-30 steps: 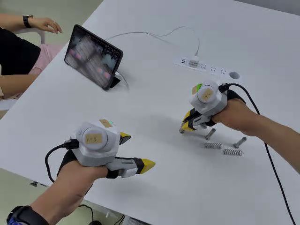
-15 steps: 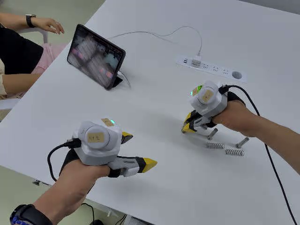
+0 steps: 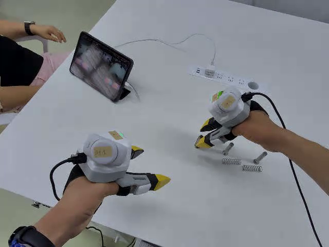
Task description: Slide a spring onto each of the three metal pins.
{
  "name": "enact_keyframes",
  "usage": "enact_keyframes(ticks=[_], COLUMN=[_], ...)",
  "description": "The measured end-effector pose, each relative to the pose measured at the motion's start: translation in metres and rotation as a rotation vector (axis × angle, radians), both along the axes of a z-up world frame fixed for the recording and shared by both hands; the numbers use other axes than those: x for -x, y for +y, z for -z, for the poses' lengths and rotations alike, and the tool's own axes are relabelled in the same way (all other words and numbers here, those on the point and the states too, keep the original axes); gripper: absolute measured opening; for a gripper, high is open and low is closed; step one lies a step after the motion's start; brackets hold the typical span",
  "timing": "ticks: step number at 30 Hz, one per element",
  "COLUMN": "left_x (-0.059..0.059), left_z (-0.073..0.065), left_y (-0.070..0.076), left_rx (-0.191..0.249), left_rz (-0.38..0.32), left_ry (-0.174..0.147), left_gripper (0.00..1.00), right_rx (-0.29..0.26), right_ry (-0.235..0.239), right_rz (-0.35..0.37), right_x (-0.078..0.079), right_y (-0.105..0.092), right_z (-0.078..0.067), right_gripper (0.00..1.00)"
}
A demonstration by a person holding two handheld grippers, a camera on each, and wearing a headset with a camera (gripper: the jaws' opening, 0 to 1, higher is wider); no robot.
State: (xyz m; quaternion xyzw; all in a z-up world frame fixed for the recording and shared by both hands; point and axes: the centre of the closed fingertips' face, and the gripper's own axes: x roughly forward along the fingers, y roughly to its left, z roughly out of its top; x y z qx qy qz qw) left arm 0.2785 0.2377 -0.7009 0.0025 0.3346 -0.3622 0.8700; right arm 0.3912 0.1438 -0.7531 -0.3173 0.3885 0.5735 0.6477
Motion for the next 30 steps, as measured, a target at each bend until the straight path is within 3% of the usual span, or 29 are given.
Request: enact_keyframes(ticks=[13,30], left_x=[0.005,0.006], left_z=[-0.004,-0.008], left_y=[-0.001,-0.006], left_rx=[0.005,0.008], left_rz=[0.001,0.004], left_ry=[-0.007,-0.016], left_gripper=[0.63,0.64], right_rx=[-0.071,-0.277], right_ry=[-0.011,0.042], right_rz=[0.071,0.275], right_x=[0.006,0.013], right_y=[-0.006,-0.012], right_z=[-0.023,-0.044], right_gripper=[0.33,0.39])
